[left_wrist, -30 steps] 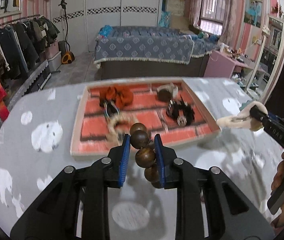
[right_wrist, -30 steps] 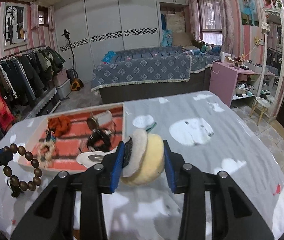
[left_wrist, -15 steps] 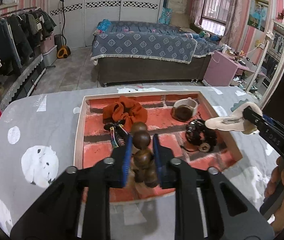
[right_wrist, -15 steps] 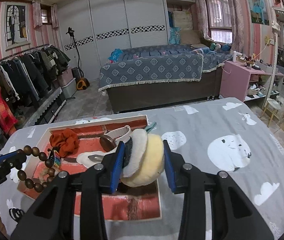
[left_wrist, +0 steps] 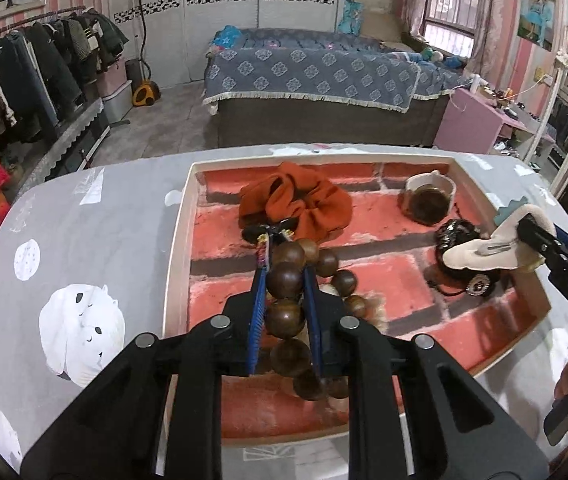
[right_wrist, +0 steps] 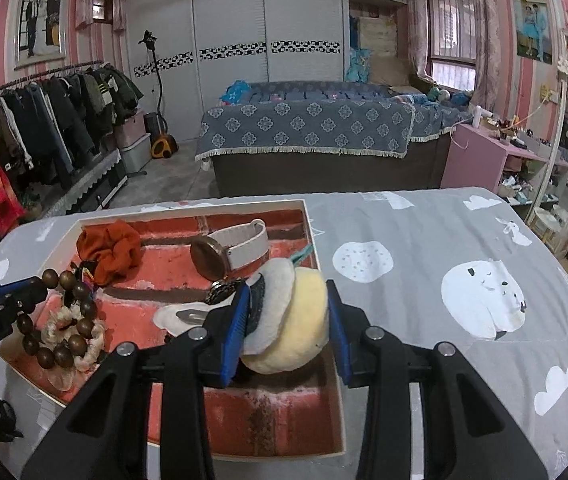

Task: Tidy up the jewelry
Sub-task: 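Carry the bead bracelet and plush hair clip into the tray with both tools, then open both tools to drop the bracelet and hair clip in the tray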

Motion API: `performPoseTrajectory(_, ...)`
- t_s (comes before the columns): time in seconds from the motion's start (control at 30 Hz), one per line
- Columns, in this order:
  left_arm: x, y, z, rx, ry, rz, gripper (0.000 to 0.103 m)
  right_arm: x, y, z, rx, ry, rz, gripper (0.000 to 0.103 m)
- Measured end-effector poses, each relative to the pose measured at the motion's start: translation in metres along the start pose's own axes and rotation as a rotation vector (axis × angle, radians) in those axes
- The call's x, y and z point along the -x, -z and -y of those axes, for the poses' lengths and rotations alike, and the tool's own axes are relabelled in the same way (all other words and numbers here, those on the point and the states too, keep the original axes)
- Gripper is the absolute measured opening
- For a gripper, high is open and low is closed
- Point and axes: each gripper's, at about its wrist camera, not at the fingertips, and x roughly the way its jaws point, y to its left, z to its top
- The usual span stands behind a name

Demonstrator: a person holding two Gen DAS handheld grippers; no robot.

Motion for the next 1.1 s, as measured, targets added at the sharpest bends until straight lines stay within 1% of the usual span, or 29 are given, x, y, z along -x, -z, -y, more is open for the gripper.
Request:
performPoseTrajectory(0.27, -0.011, 0.002, -0.009, 0.024, -0.013, -0.022, 0.018, -0.016, 0.006, -0.01, 0.04, -0.007, -0.032, 0.038)
performPoseTrajectory(0.37, -0.012, 0.003, -0.008, 0.017, -0.02, -0.026, 0.018, -0.019, 0.007, -0.015, 0.061, -0.007, -0.033, 0.038)
performPoseTrajectory(0.47, -0.016, 0.004, -0.006, 0.007, -0.035, -0.048, 0.018, -0.022, 0.009, -0.019, 0.077, -0.014, -0.039, 0.039)
performPoseTrajectory(0.53, -0.02, 0.005, -0.006, 0.011, -0.041, -0.068, 0.018, -0.023, 0.011, -0.024, 0.091, -0.01, -0.041, 0.042)
performPoseTrajectory(0.7, -0.021, 0.005, -0.008, 0.016, -0.043, -0.075, 0.018, -0.024, 0.012, -0.026, 0.099, -0.009, -0.041, 0.045)
performPoseTrajectory(0.8, -0.021, 0.004, -0.009, 0.017, -0.043, -0.075, 0.018, -0.023, 0.012, -0.027, 0.103, -0.011, -0.039, 0.049)
performPoseTrajectory(0.83, -0.02, 0.004, -0.01, 0.018, -0.045, -0.074, 0.018, -0.023, 0.012, -0.029, 0.109, -0.013, -0.039, 0.053)
performPoseTrajectory(0.87, -0.019, 0.004, -0.01, 0.018, -0.049, -0.07, 0.02, -0.022, 0.013, -0.03, 0.113, -0.015, -0.038, 0.054)
performPoseTrajectory(0.93, -0.018, 0.004, -0.011, 0.02, -0.051, -0.062, 0.025, -0.019, 0.013, -0.032, 0.124, -0.016, -0.031, 0.06)
performPoseTrajectory(1.0, -0.015, 0.003, -0.012, 0.026, -0.049, -0.053, 0.036, -0.015, 0.012, -0.031, 0.126, -0.013, -0.015, 0.066)
performPoseTrajectory(1.1, -0.01, 0.002, -0.012, 0.03, -0.047, -0.04, 0.041, -0.007, 0.01, -0.031, 0.117, -0.013, 0.004, 0.072)
